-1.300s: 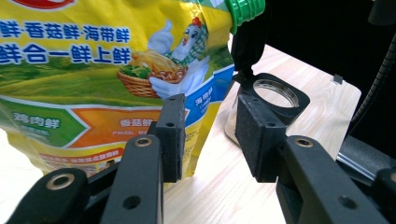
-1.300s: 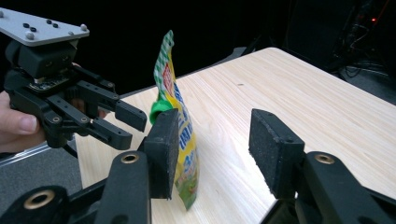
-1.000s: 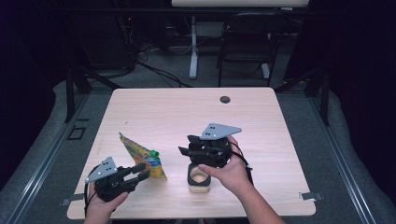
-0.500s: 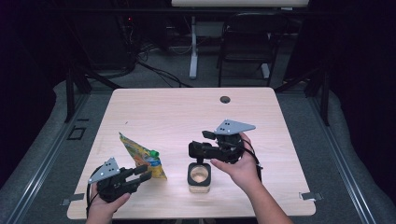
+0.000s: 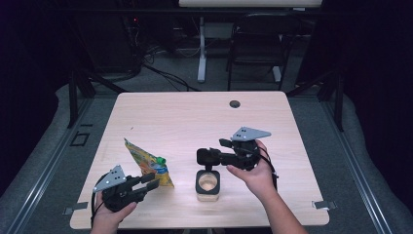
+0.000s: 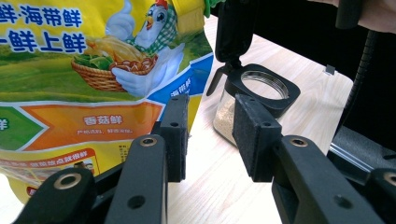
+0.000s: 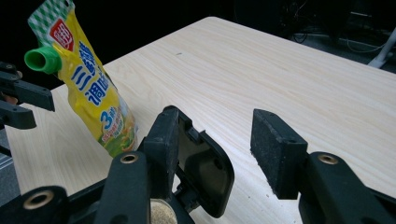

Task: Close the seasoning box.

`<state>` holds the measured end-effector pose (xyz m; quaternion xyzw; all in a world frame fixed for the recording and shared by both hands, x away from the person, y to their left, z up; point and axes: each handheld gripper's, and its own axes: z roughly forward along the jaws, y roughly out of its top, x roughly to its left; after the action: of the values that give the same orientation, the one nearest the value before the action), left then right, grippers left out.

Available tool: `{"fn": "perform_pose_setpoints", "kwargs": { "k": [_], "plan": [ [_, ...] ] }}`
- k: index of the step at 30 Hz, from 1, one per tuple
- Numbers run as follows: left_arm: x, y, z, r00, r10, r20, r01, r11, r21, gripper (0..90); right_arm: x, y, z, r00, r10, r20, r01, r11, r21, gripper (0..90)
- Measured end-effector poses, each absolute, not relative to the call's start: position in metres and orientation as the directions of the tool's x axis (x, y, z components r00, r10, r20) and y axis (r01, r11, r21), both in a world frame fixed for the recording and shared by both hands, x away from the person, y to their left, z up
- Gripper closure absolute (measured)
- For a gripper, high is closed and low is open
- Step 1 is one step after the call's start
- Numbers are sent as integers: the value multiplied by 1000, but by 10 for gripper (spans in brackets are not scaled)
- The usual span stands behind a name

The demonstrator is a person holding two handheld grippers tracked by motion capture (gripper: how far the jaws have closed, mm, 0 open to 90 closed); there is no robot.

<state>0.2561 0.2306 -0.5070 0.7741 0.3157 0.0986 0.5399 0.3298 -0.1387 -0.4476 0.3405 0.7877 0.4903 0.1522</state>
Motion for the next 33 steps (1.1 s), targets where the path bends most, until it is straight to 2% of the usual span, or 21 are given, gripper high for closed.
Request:
{"fn": "perform_pose_setpoints", "kwargs": {
  "k": [16,24,33],
  "plan": [
    [256,230,-508,763,621,-182,379,-201,903,661,339,-133,-469,-726,678,114,425,313,849,525],
    [256,231,-508,762,621,-182,379,-201,903,658,339,-130,-474,-738,666,112,436,343,832,631],
    [255,230,-508,762,621,-184,380,-198,903,658,339,-133,-476,-746,656,117,434,345,832,686]
  ]
}}
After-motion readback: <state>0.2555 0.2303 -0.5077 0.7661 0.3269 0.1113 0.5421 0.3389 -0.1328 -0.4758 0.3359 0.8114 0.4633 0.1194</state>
